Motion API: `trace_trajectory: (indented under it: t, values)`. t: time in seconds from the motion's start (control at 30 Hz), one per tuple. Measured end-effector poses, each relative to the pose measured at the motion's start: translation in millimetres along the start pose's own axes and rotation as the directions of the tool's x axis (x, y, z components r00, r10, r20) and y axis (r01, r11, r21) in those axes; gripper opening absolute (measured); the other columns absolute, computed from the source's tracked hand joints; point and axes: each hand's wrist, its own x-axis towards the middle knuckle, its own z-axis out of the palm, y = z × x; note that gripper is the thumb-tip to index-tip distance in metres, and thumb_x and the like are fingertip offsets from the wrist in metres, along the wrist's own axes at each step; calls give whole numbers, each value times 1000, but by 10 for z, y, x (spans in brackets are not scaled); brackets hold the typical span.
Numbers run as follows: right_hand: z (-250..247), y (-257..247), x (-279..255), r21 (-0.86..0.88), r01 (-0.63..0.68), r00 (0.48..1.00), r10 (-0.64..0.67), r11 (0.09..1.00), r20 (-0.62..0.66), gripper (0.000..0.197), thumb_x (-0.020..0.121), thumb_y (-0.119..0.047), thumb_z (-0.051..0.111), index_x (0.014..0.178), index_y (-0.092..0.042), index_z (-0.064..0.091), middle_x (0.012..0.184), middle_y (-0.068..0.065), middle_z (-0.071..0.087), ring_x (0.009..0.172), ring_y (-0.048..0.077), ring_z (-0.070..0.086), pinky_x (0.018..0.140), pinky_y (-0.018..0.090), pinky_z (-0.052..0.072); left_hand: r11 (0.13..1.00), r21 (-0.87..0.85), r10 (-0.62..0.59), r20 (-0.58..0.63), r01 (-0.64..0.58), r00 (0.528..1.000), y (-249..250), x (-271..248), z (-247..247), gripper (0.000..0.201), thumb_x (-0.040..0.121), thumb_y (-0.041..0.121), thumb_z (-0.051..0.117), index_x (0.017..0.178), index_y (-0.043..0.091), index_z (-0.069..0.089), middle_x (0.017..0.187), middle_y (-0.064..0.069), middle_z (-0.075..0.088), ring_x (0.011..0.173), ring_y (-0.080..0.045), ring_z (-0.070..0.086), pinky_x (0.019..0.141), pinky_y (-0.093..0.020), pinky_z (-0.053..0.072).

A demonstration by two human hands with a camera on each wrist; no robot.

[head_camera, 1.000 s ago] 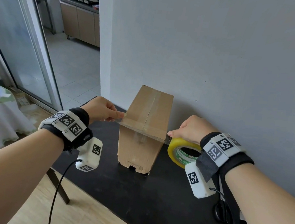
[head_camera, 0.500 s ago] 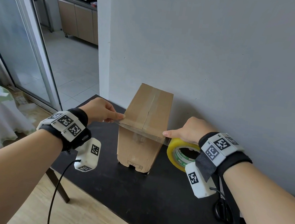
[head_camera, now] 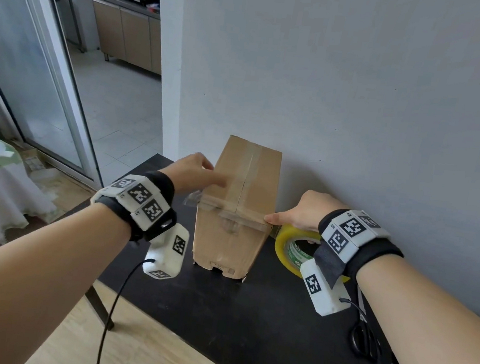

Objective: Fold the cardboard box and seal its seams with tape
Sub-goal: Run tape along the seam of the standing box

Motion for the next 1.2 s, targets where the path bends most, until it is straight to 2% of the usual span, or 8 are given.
trace_trajectory:
  t: [0.1, 0.23, 0.53, 0.63, 0.77, 0.87, 1.07, 1.2]
  values:
    - [17, 7, 4, -1, -11, 1000, 11, 1000, 11, 68, 61, -80, 61, 72, -13, 52, 69, 2, 58, 64, 18, 56, 55, 27, 40, 980, 200, -24, 69, 9, 997, 87, 19, 179, 106, 64, 65, 72, 144, 15, 24, 137, -8, 48, 122, -25, 49, 98, -38, 44]
    - [16, 2, -1, 1, -21, 1000, 21, 1000, 10, 67, 61, -79, 61, 70, -13, 52, 66, 2, 57, 61, 17, 54, 53, 26, 39, 953, 304, -26, 85, -1, 996, 64, 92, 319, 122, 49, 74, 72, 144, 19, 19, 138, -11, 47, 122, -28, 51, 101, -45, 44]
    - [21, -9, -22, 44, -37, 999, 36, 998, 24, 66, 63, -76, 64, 70, -11, 50, 67, 3, 56, 61, 17, 55, 57, 27, 42, 996, -25, 89, 89, -87, 992, -223, 82, 109, 67, 75, 39, 76, 134, 20, 48, 99, 7, 62, 98, -14, 59, 93, -28, 45]
    - [15, -31, -26, 41, -35, 999, 34, 999, 19, 66, 65, -75, 63, 70, -10, 50, 66, 3, 56, 60, 17, 54, 59, 28, 43, 996, -27, 88, 68, -86, 994, -346, 82, 43, 58, 78, 44, 70, 128, 19, 56, 101, 5, 68, 97, -13, 62, 94, -29, 45]
    - [-8, -57, -46, 12, -28, 1000, 28, 1000, 10, 64, 66, -74, 63, 69, -11, 51, 65, 2, 56, 59, 16, 53, 59, 27, 43, 988, 144, 88, -168, -64, 982, -286, 89, -54, 40, 87, 40, 62, 119, 16, 61, 108, -2, 66, 92, -17, 58, 83, -30, 45]
    - [-14, -75, -49, -12, -29, 999, 29, 1000, 13, 64, 67, -74, 62, 69, -12, 50, 65, 2, 56, 59, 16, 53, 60, 27, 43, 958, 244, 236, -364, -153, 901, -60, -12, -153, 24, 90, 36, 58, 91, 13, 65, 86, 0, 63, 81, -19, 56, 69, -28, 41]
    - [-11, -81, -60, -2, -30, 1000, 30, 1000, 11, 61, 68, -73, 62, 70, -14, 47, 71, 2, 58, 64, 16, 55, 66, 29, 47, 953, 253, 184, -55, -165, 981, 52, -197, -118, 16, 77, 17, 70, 61, 16, 66, 54, 5, 63, 53, -7, 58, 52, -17, 41]
    - [-4, -76, -71, 3, -25, 1000, 25, 1000, 1, 61, 68, -73, 62, 70, -13, 48, 70, 2, 57, 63, 16, 54, 63, 28, 45, 962, 252, 136, -112, -105, 984, -32, -235, -98, 5, 73, 10, 71, 72, 15, 74, 62, 7, 63, 66, -11, 60, 57, -19, 42]
